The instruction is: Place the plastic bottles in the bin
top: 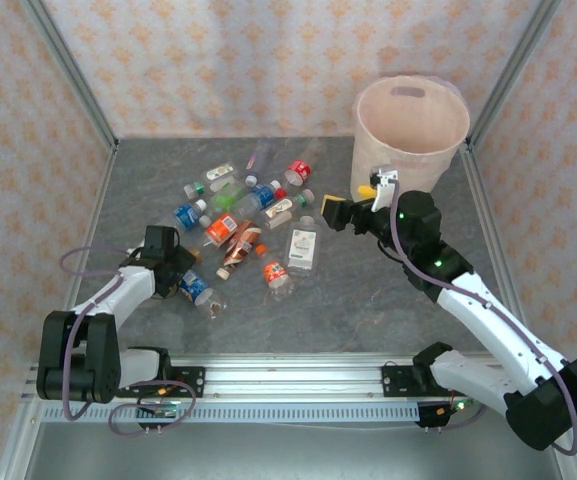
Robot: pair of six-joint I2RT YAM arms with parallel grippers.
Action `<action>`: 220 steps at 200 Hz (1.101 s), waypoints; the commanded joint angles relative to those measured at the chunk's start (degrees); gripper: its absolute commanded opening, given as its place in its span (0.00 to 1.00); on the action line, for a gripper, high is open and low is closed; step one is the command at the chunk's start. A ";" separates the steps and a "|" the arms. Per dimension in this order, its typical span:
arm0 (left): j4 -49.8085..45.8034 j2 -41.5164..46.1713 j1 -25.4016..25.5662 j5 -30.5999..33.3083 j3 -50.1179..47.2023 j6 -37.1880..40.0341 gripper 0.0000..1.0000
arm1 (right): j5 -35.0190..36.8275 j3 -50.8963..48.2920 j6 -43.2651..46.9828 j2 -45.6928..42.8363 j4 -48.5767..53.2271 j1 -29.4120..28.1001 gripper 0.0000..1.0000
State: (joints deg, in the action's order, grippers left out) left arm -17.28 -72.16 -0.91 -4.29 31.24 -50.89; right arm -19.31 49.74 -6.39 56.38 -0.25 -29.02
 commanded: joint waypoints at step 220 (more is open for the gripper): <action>7.46 4.66 24.88 -8.40 33.81 12.36 0.44 | -21.59 -0.06 -19.06 13.58 -22.65 -5.29 0.99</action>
State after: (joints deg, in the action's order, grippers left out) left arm -17.47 -62.04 20.25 -6.09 58.76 -44.03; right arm -30.24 44.93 -21.89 67.24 -15.94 -33.32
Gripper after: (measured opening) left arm 0.576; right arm 0.992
